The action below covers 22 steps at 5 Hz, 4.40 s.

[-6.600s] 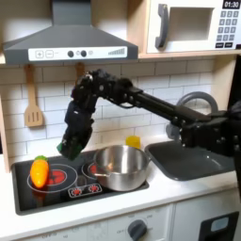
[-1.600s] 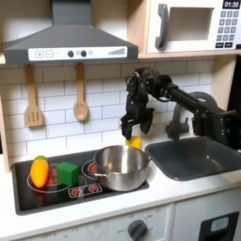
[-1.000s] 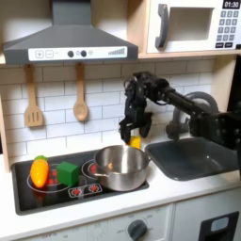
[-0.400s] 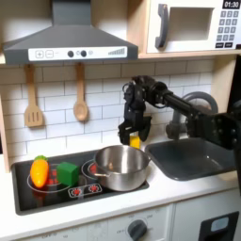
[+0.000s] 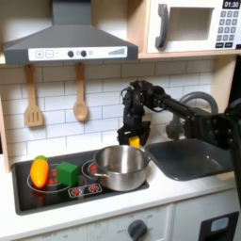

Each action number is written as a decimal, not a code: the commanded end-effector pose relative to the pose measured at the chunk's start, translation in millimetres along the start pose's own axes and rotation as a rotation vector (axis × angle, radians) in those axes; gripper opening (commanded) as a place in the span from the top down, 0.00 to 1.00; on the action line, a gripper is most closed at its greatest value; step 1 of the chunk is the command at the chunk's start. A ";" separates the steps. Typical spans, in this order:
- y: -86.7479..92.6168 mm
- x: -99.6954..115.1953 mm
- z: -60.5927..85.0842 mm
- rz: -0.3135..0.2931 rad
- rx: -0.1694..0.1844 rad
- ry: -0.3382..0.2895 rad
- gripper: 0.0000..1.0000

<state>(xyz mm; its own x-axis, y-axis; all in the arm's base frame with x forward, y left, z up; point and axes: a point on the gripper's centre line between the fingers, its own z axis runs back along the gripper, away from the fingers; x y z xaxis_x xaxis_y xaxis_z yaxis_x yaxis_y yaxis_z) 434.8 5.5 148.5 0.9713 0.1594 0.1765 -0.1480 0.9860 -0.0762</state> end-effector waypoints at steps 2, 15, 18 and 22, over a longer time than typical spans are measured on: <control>0.1 -2.7 -3.6 -0.001 -0.001 -0.001 1.00; 48.7 -81.4 112.3 0.120 0.049 -0.178 1.00; 71.5 -69.4 92.3 0.149 0.096 -0.172 1.00; 80.8 -66.8 73.9 0.143 0.107 -0.105 0.00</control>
<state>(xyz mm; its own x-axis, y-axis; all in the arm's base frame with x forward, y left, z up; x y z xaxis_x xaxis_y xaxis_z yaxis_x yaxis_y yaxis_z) 343.9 82.1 204.0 0.9112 0.3064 0.2754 -0.3184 0.9480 -0.0015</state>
